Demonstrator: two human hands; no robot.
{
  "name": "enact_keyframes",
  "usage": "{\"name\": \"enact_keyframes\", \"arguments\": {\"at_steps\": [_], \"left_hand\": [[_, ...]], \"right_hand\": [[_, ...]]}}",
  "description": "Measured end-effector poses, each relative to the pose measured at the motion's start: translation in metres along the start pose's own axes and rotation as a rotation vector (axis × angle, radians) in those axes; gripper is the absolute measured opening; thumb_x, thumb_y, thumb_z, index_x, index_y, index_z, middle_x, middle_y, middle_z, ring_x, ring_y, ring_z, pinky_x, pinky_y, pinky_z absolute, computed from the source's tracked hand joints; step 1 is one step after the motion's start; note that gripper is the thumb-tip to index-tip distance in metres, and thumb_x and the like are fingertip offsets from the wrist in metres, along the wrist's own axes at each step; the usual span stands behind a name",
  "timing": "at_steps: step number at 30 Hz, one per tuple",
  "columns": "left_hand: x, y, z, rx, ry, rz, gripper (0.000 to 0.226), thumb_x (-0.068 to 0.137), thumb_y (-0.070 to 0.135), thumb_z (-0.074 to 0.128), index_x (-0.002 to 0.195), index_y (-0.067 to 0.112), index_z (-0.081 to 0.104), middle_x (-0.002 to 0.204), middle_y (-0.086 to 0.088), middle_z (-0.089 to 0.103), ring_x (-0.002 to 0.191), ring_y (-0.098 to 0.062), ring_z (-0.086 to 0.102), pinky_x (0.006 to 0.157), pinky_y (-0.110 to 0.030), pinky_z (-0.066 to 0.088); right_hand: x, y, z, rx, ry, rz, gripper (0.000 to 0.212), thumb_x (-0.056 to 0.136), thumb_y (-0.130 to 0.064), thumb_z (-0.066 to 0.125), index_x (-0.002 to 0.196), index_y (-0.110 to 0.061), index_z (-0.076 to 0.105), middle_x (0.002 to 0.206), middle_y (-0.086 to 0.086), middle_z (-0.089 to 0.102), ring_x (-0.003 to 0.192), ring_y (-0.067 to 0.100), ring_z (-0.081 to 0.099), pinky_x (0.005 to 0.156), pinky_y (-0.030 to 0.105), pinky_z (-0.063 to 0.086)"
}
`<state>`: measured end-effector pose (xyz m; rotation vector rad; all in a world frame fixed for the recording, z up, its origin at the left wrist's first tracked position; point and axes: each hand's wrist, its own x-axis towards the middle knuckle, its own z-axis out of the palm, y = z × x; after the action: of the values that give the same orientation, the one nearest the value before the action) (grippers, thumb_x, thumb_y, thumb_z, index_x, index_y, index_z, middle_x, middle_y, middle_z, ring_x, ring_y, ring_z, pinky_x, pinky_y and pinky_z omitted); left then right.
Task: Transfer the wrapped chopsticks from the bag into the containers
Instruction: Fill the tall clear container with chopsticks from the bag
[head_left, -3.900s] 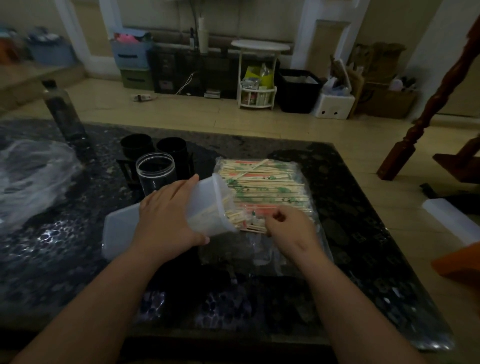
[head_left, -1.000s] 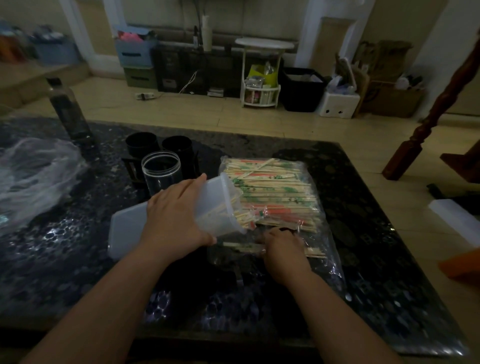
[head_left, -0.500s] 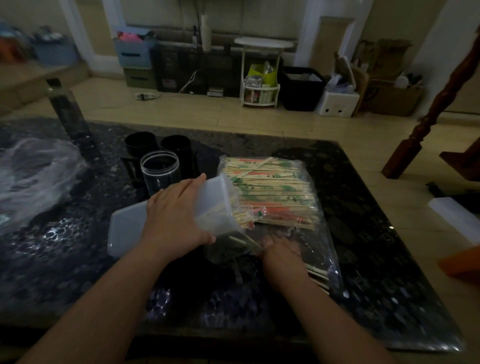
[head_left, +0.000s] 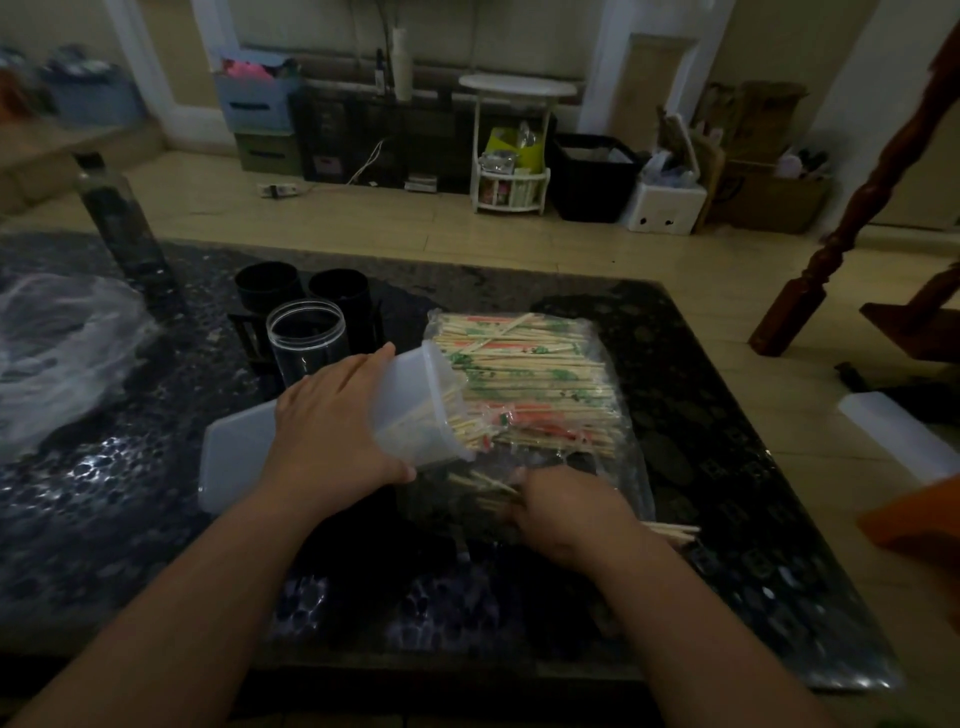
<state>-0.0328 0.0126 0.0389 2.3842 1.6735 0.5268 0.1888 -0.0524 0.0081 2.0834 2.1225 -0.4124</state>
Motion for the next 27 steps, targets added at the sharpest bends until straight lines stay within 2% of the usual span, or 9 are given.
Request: {"name": "enact_keyframes", "arguments": {"at_steps": [2, 5, 8, 11, 15, 18, 22, 25, 27], "left_hand": [[0.0, 0.0, 0.0, 0.0, -0.002, 0.004, 0.127, 0.051, 0.052, 0.088, 0.153, 0.036, 0.015, 0.154, 0.005, 0.03, 0.139, -0.019, 0.028, 0.112, -0.039, 0.018], [0.0, -0.001, 0.0, -0.006, -0.019, 0.004, 0.128, 0.048, 0.059, 0.085, 0.153, 0.034, 0.016, 0.153, 0.004, 0.031, 0.139, -0.021, 0.029, 0.111, -0.041, 0.02], [-0.001, -0.002, 0.0, 0.002, -0.025, 0.023, 0.126, 0.045, 0.073, 0.07, 0.153, 0.033, 0.018, 0.152, 0.003, 0.033, 0.137, -0.022, 0.033, 0.109, -0.041, 0.022], [-0.002, -0.002, 0.001, -0.025, -0.035, 0.03, 0.126, 0.04, 0.075, 0.052, 0.153, 0.032, 0.018, 0.151, 0.002, 0.034, 0.137, -0.022, 0.033, 0.109, -0.039, 0.022], [0.0, -0.004, 0.006, -0.003, -0.02, 0.028, 0.121, 0.046, 0.06, 0.065, 0.153, 0.031, 0.018, 0.151, 0.001, 0.035, 0.136, -0.022, 0.035, 0.109, -0.037, 0.024], [0.0, -0.006, 0.008, -0.008, -0.024, 0.039, 0.122, 0.044, 0.061, 0.064, 0.153, 0.03, 0.019, 0.151, 0.0, 0.036, 0.137, -0.023, 0.035, 0.109, -0.039, 0.024], [-0.001, -0.004, 0.004, -0.038, 0.003, 0.036, 0.124, 0.038, 0.068, 0.051, 0.153, 0.029, 0.022, 0.15, 0.0, 0.038, 0.135, -0.024, 0.036, 0.107, -0.038, 0.025], [-0.002, -0.004, 0.003, -0.03, 0.021, 0.045, 0.123, 0.04, 0.069, 0.055, 0.152, 0.029, 0.024, 0.149, 0.0, 0.039, 0.133, -0.025, 0.038, 0.106, -0.04, 0.026], [-0.002, -0.003, 0.002, -0.022, 0.008, 0.035, 0.124, 0.043, 0.066, 0.067, 0.153, 0.032, 0.021, 0.15, 0.003, 0.037, 0.135, -0.022, 0.035, 0.107, -0.039, 0.024]], "right_hand": [[-0.005, -0.001, -0.013, -0.005, 0.003, -0.03, 0.038, 0.089, -0.053, 0.057, 0.118, -0.029, 0.063, 0.11, 0.005, 0.066, 0.098, 0.027, 0.063, 0.08, 0.036, 0.049], [-0.017, -0.006, -0.033, -0.058, 0.167, -0.12, 0.031, 0.088, -0.05, 0.057, 0.11, -0.03, 0.065, 0.104, 0.002, 0.068, 0.098, 0.027, 0.063, 0.073, 0.032, 0.043], [-0.027, -0.011, -0.045, -0.083, 0.473, -0.22, 0.026, 0.085, -0.047, 0.051, 0.089, -0.024, 0.064, 0.088, 0.001, 0.068, 0.083, 0.025, 0.063, 0.061, 0.029, 0.035], [-0.033, -0.011, -0.05, -0.066, 0.883, -0.253, 0.036, 0.08, -0.05, 0.047, 0.065, -0.021, 0.062, 0.06, -0.004, 0.062, 0.053, 0.02, 0.059, 0.054, 0.023, 0.024], [-0.031, -0.003, -0.053, 0.082, 1.279, -0.381, 0.051, 0.1, -0.045, 0.037, 0.063, -0.015, 0.055, 0.066, 0.005, 0.057, 0.06, 0.022, 0.049, 0.063, 0.028, 0.023], [-0.028, -0.001, -0.051, 0.141, 1.329, -0.362, 0.051, 0.1, -0.041, 0.037, 0.067, -0.01, 0.059, 0.076, 0.009, 0.057, 0.066, 0.023, 0.048, 0.065, 0.03, 0.028], [-0.019, -0.002, -0.043, 0.28, 1.319, -0.323, 0.037, 0.099, -0.031, 0.049, 0.077, -0.006, 0.065, 0.081, 0.008, 0.055, 0.064, 0.022, 0.051, 0.049, 0.031, 0.04], [-0.015, -0.003, -0.041, 0.429, 1.332, -0.23, 0.028, 0.096, -0.027, 0.055, 0.083, -0.006, 0.067, 0.09, 0.003, 0.052, 0.074, 0.015, 0.05, 0.058, 0.027, 0.044], [-0.013, -0.005, -0.04, 0.648, 1.327, -0.171, 0.025, 0.097, -0.031, 0.051, 0.082, -0.015, 0.065, 0.091, -0.001, 0.051, 0.078, 0.009, 0.05, 0.068, 0.012, 0.041]]}}
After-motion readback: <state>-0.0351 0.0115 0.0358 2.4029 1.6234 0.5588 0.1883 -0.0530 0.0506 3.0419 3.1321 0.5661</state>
